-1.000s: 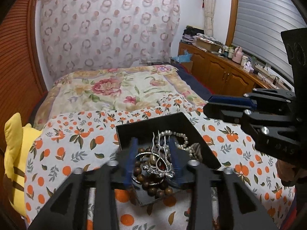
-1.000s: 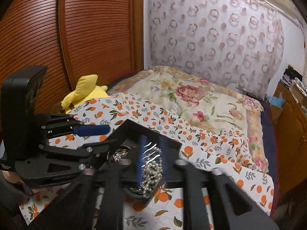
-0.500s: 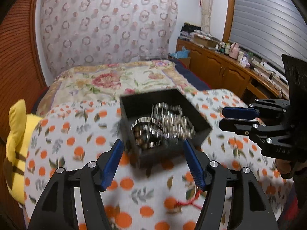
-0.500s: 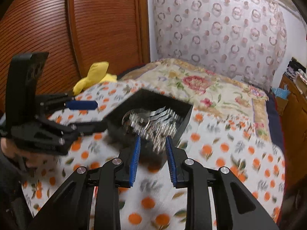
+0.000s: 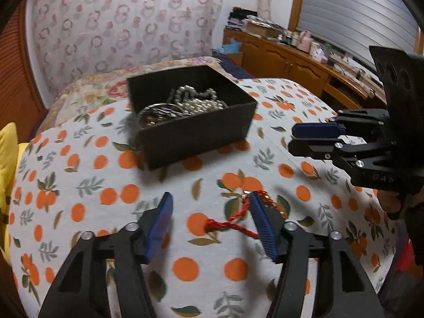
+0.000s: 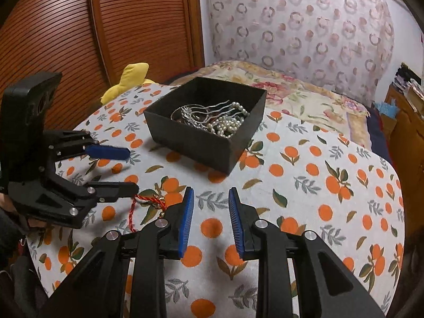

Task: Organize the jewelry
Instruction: 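Lower the left gripper onto the red cord bracelet and grasp it, then grasp the small gold charm with the right gripper while the left holds the bracelet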

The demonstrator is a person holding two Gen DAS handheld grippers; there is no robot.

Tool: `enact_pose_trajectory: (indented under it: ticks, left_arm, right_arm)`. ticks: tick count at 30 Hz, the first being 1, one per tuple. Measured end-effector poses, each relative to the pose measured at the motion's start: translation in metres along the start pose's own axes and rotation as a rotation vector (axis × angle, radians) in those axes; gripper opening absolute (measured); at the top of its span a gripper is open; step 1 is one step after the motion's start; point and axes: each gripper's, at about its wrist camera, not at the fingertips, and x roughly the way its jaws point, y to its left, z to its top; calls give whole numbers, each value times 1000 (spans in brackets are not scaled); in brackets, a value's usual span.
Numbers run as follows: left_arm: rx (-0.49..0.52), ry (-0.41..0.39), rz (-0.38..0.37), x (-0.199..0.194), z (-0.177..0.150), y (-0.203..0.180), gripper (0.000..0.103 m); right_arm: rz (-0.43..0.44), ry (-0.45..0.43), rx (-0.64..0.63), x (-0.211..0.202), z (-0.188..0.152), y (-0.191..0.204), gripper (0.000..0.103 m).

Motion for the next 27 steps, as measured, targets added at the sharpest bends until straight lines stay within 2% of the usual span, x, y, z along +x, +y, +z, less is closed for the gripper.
enact_pose_trajectory:
  ticks: [2, 6, 8, 10, 12, 13, 23, 27]
  left_arm:
    - [16, 14, -16, 4, -1, -6, 45]
    - [63, 41, -27, 11, -4, -17, 42]
    - [74, 55, -21, 15, -6, -20, 31]
    - [82, 50, -14, 14, -7, -19, 25]
    - [85, 54, -14, 14, -7, -20, 7]
    - [88, 59, -21, 13, -8, -20, 2]
    - [42, 29, -111, -11, -18, -20, 2]
    - [21, 15, -104, -21, -22, -15, 2]
  right_arm:
    - [-4, 2, 1, 0, -2, 0, 29]
    - [-4, 6, 9, 2, -5, -3, 29]
    - [-1, 8, 11, 2, -7, -4, 29]
    - [4, 10, 11, 4, -8, -3, 29]
    - [8, 14, 9, 5, -9, -2, 29]
    - [12, 17, 7, 7, -9, -1, 29]
    - [39, 41, -12, 18, -10, 11, 29]
    - [59, 51, -26, 24, -8, 20, 29]
